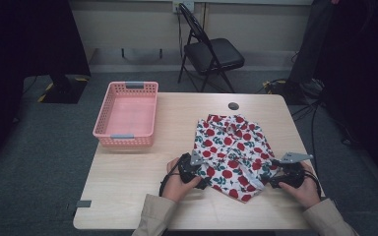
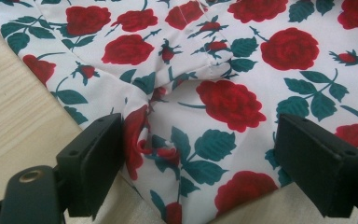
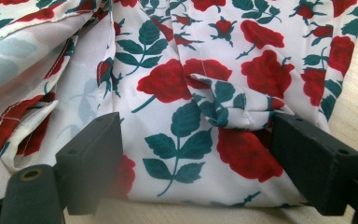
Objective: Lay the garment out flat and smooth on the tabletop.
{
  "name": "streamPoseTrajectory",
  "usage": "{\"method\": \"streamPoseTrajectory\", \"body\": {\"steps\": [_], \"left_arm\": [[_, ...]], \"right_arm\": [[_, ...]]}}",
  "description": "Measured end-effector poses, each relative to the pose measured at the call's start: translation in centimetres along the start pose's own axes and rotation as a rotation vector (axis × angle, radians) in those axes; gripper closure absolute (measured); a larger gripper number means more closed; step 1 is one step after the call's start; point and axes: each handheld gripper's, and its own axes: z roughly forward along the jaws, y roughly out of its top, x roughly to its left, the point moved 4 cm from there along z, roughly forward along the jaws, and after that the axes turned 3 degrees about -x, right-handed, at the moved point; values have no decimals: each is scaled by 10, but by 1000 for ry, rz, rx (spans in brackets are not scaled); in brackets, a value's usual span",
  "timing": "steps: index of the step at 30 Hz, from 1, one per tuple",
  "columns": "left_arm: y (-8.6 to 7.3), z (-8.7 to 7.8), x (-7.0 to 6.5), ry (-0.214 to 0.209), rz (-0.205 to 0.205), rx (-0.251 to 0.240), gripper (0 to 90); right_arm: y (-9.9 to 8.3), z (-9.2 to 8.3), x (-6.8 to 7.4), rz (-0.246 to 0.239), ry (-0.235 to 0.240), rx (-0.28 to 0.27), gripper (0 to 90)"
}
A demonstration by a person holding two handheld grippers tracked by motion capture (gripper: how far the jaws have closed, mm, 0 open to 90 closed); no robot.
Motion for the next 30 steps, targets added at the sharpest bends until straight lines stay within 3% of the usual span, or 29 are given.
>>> {"method": "streamPoseTrajectory", "body": {"steps": [6,12,24,27,30], "left_arm": [[0,0,0,-3,-2,-1,160],[0,0,0,-3,-1,-1,160],[0,0,0,-5,0,-1,160],[0,0,0,-5,0,-1,160],[0,0,0,-5,0,-1,160]], "right_arm": [[5,-2,2,-20,-10,-16,181],[22,-5,2,-37,-8,-59,207],[53,23,-2,-41,-3,-71,304],[57,35,-6,-33,14,-61,448],[58,41,-7,-35,10,-54,448]]}}
